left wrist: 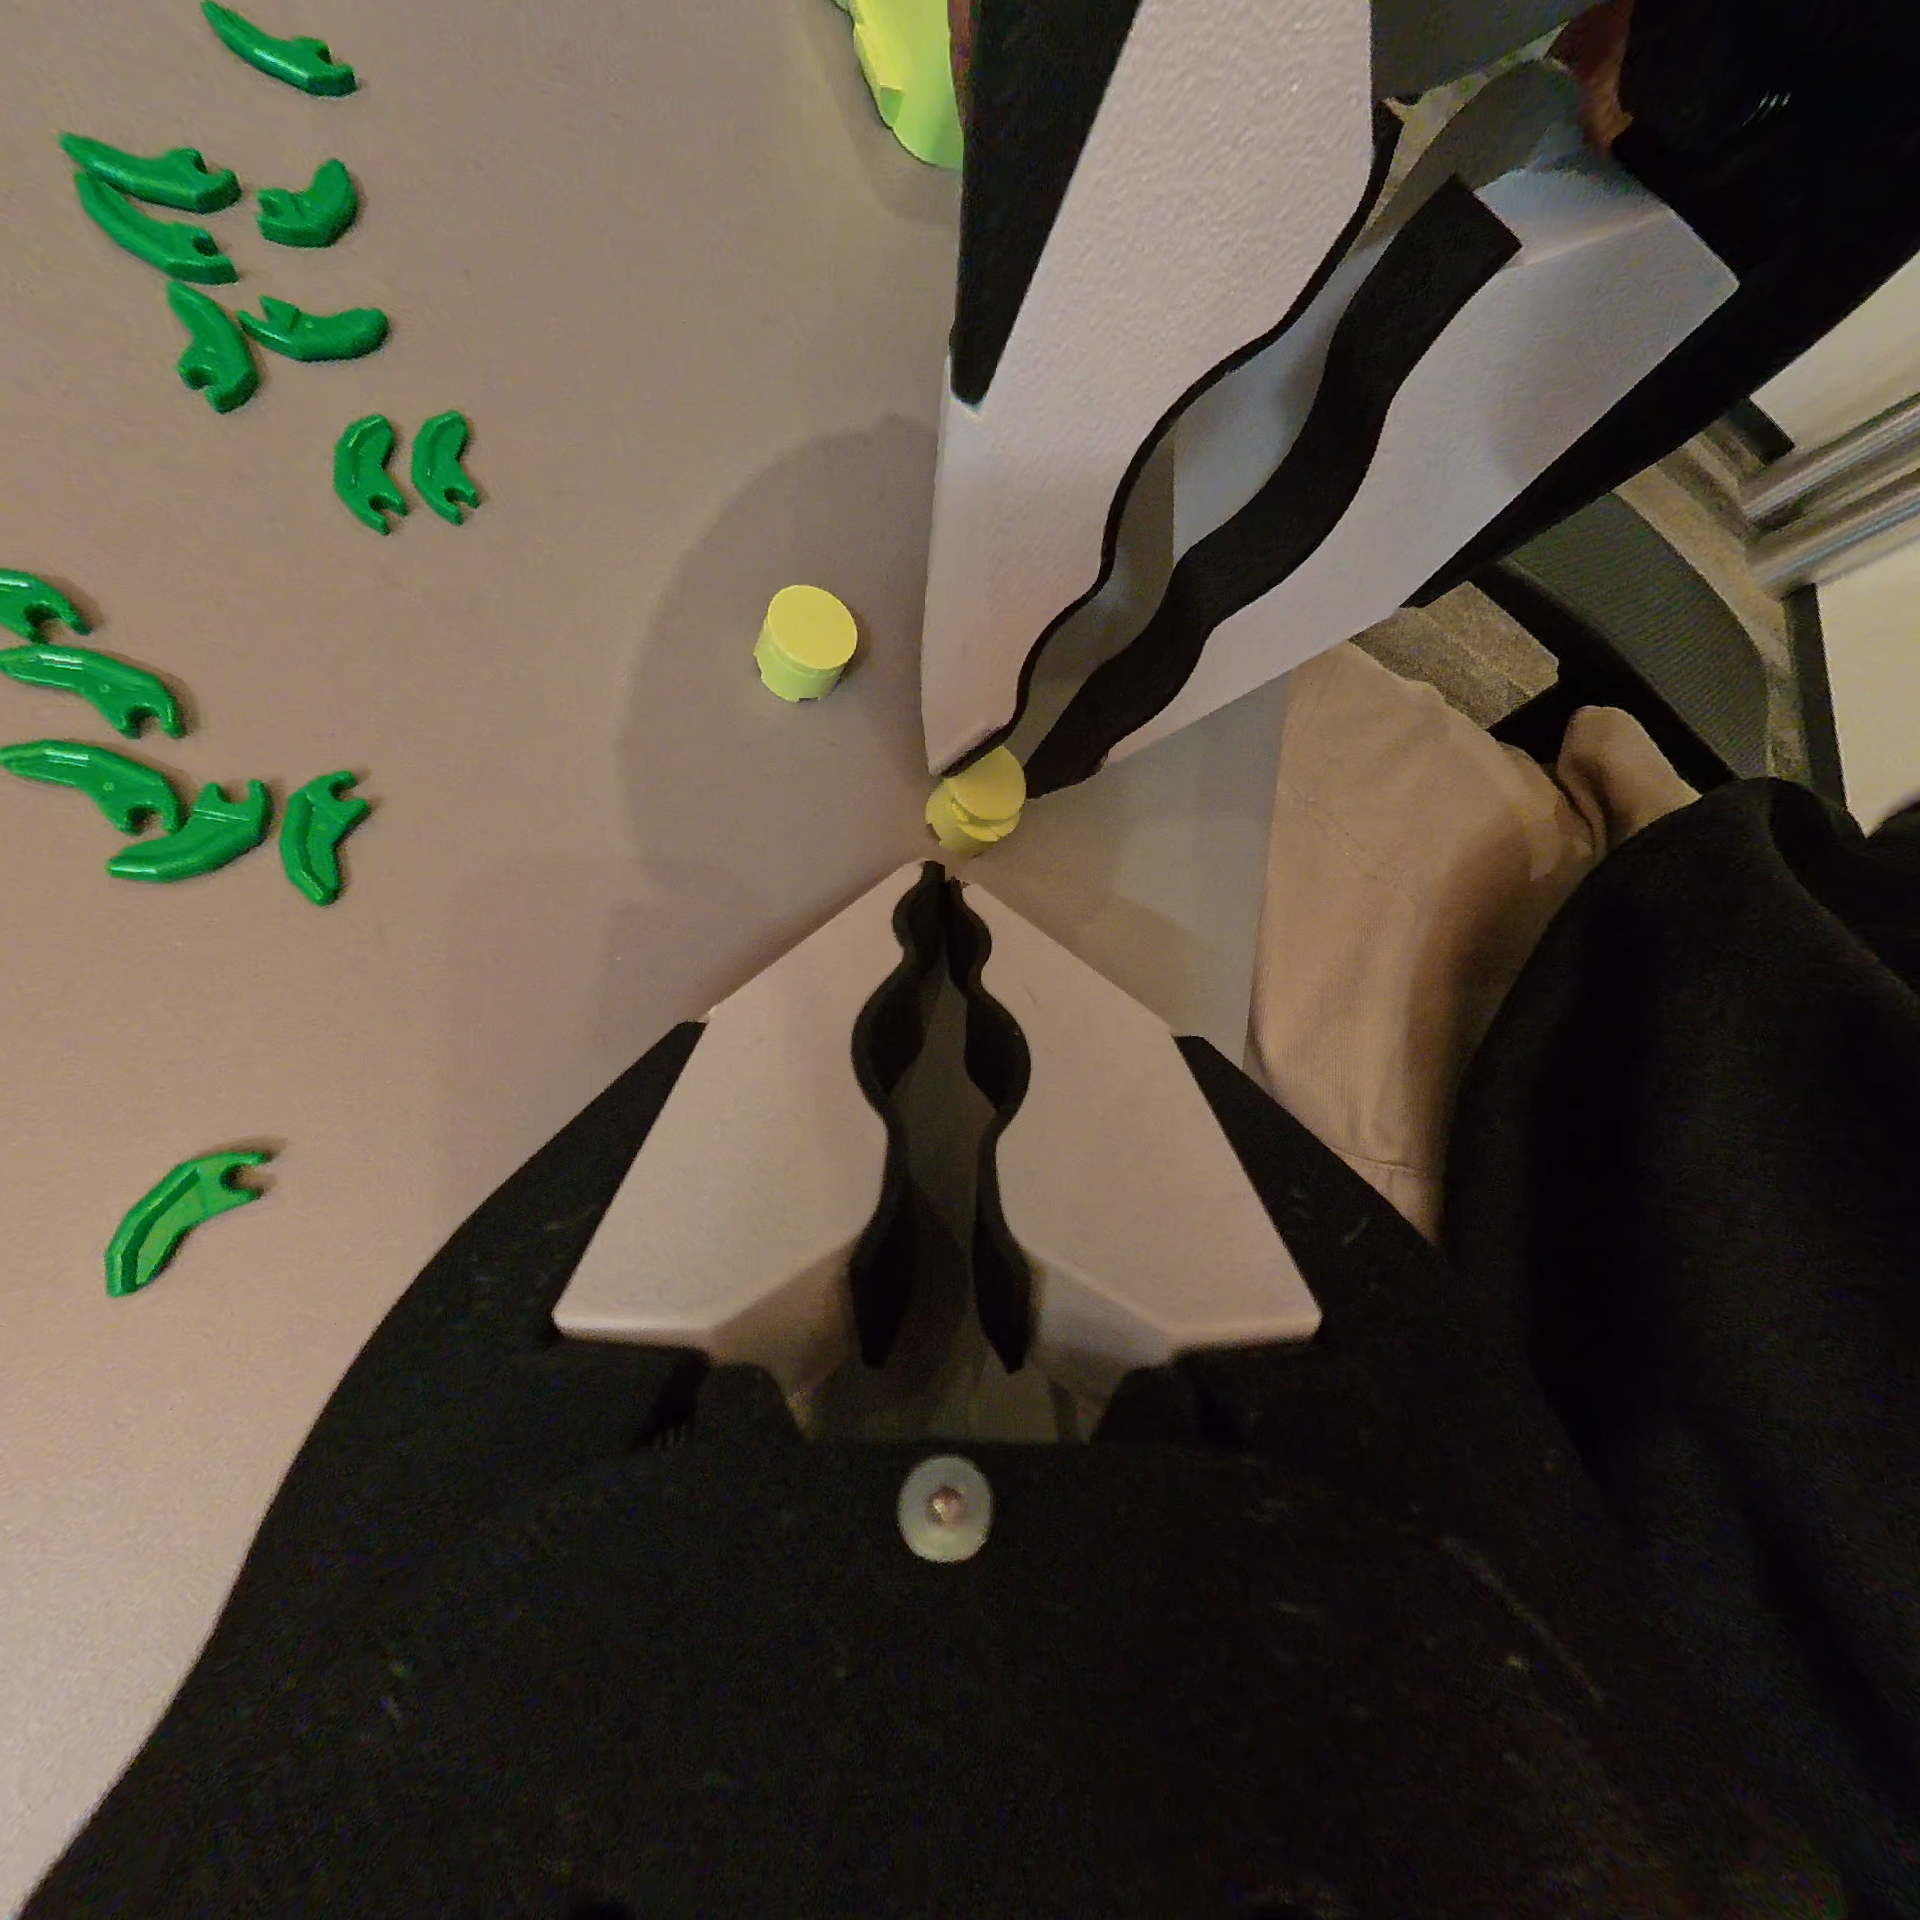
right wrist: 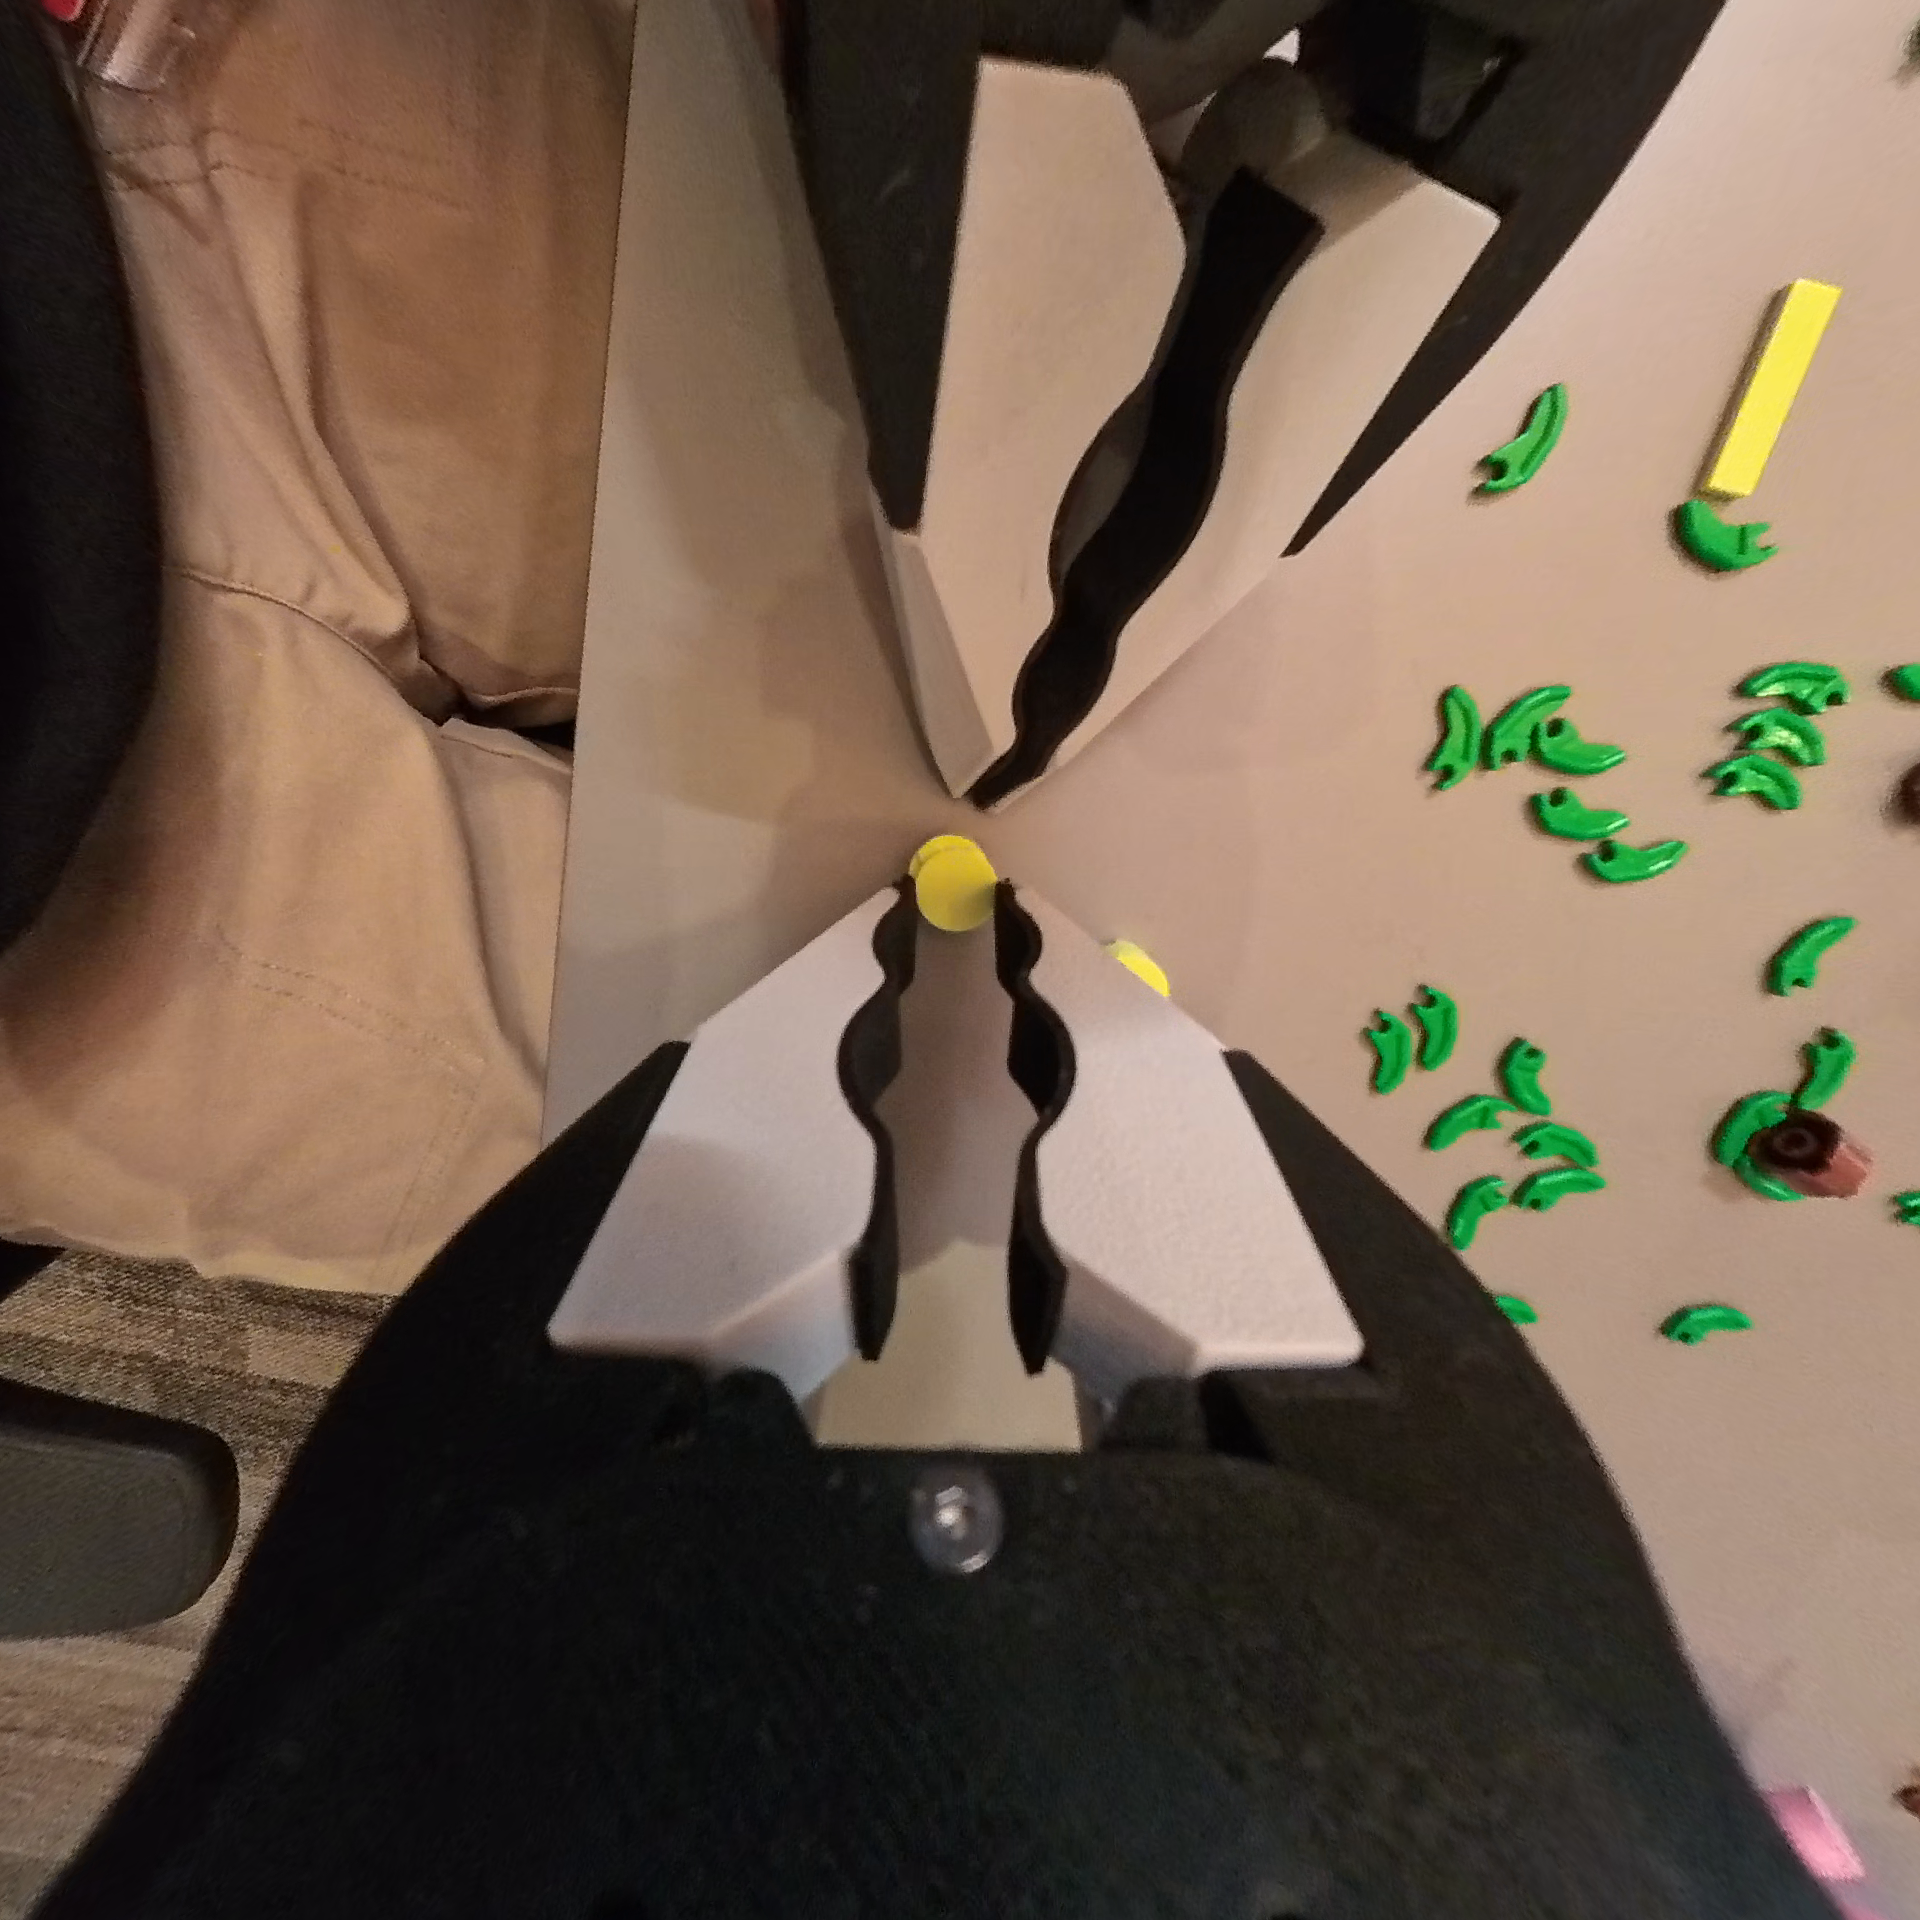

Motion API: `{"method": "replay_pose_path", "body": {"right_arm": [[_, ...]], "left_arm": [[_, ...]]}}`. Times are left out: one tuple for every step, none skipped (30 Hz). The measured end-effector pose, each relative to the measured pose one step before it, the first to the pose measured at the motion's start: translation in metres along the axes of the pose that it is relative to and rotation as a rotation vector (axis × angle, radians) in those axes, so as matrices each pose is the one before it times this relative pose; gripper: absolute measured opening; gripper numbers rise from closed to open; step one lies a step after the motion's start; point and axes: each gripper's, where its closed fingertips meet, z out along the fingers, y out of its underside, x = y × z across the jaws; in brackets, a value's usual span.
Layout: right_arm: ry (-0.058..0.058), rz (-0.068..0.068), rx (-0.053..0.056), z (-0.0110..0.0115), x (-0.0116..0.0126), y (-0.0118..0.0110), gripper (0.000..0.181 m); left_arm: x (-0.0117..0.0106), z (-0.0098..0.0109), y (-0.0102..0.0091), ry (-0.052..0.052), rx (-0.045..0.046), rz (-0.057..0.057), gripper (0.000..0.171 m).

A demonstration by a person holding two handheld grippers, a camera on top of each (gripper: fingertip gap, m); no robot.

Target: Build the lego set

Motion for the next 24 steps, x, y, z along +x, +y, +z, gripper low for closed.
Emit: {"method": "replay_pose_path", "body": {"right_arm": [[0.0009,-0.0002,-0.0031,-0.00013,0.0002,-0.00018,0.013],[0.0006,0.0001,-0.0011,-0.00027,0.00004,-0.00054,0.013],[0.0015,0.0016,0.0019,-0.00064,0.00006,-0.00114,0.013],[0.0015,0.006,-0.0013,-0.00044,0.00044,-0.00071,0.013],[-0.0039,0.009,-0.0055,-0.00013,-0.00024,-0.00007,0.013],[-0.0092,0.0065,-0.0025,0.00023,-0.00126,0.00001,0.013],[-0.0026,0.005,-0.0013,0.00035,-0.00052,0.00009,0.013],[-0.0002,0.0053,-0.0025,0.00052,-0.0002,0.00044,0.013],[0.0007,0.0068,-0.0021,0.00062,0.00004,0.00049,0.013],[0.0045,0.0089,-0.0001,0.00035,0.00052,0.00018,0.013],[0.0026,0.0101,0.0015,0.00021,0.00026,-0.00025,0.013],[0.0011,0.0108,0.0004,0.00007,-0.00011,-0.00022,0.013],[0.0037,0.0127,-0.0021,-0.00008,0.00009,0.00003,0.013],[0.0052,0.0146,-0.0047,0.00004,0.00001,0.00009,0.013],[0.0068,0.0129,-0.0088,0.00001,-0.00004,0.00016,0.013],[0.0098,0.0079,-0.0121,-0.00005,-0.00015,0.00041,0.013],[0.0108,0.006,-0.0116,0.00002,-0.00034,0.00012,0.013],[0.0061,0.0075,-0.0083,0.00002,-0.00091,-0.00033,0.013],[0.0009,0.0093,-0.0036,0.00016,-0.00139,-0.00069,0.013],[0.0007,0.0121,-0.0004,0.0003,-0.00106,-0.00086,0.013],[0.0029,0.0152,-0.0001,0.00024,-0.00008,-0.00059,0.013],[0.0021,0.0171,-0.0016,0.00006,0.00024,-0.00013,0.013],[0.0021,0.016,-0.0021,-0.00006,0.0003,-0.00011,0.013],[0.0022,0.0134,-0.0006,0.00008,0.00026,-0.00005,0.013]], "left_arm": [[-0.00005,0.00003,0.00003,0.0004,0.00004,-0.0004,0.0],[0.00001,-0.00002,-0.00005,0.0004,0.00011,-0.0006,0.0],[-0.00001,-0.00002,-0.00005,0.0003,0.00014,-0.0005,0.0],[0.00002,0.00006,0.00006,0.0003,0.00001,-0.0003,0.0],[-0.00006,-0.00003,-0.00003,0.0001,0.00001,-0.0002,0.0],[-0.00006,0.0,0.00001,-0.0004,-0.00005,0.0001,0.0],[0.00004,-0.00001,0.00002,-0.001,-0.0002,0.0007,0.0],[-0.00011,0.00002,0.00006,-0.001,-0.0002,0.0009,0.0],[0.00003,-0.00003,-0.00003,-0.0005,-0.00003,0.0005,0.0],[-0.00006,0.00006,0.00007,-0.0001,-0.00003,0.0,0.0],[-0.00002,0.0,0.00001,-0.0001,-0.00006,0.0001,0.0],[0.00003,0.0,0.0,0.0002,0.00003,-0.0001,0.0],[0.00004,-0.00002,-0.00005,0.0006,0.00015,-0.0006,0.0],[-0.00001,-0.00002,-0.00004,0.0004,0.0001,-0.0004,0.0],[0.00001,0.0,0.0,0.0,-0.00003,-0.0001,0.0],[-0.00006,-0.00003,0.00009,0.0004,0.00008,-0.0003,0.0],[0.0,-0.00005,-0.00008,0.0009,0.00017,-0.0009,0.0],[-0.00003,-0.00002,-0.00005,0.0013,0.00021,-0.0014,0.0],[0.0001,-0.00005,0.00003,0.0015,0.00034,-0.0015,0.0],[-0.00008,0.00001,-0.00002,0.0006,0.00019,-0.0008,0.0],[0.0,0.0,0.00001,0.0,-0.00006,-0.0001,0.0],[-0.00008,0.00004,0.00002,0.0002,0.0001,-0.0003,0.0],[0.00006,-0.00006,-0.00007,0.0001,0.00004,-0.0001,0.0],[-0.00005,0.00003,0.00004,-0.0006,-0.00008,0.0008,0.0]]}}
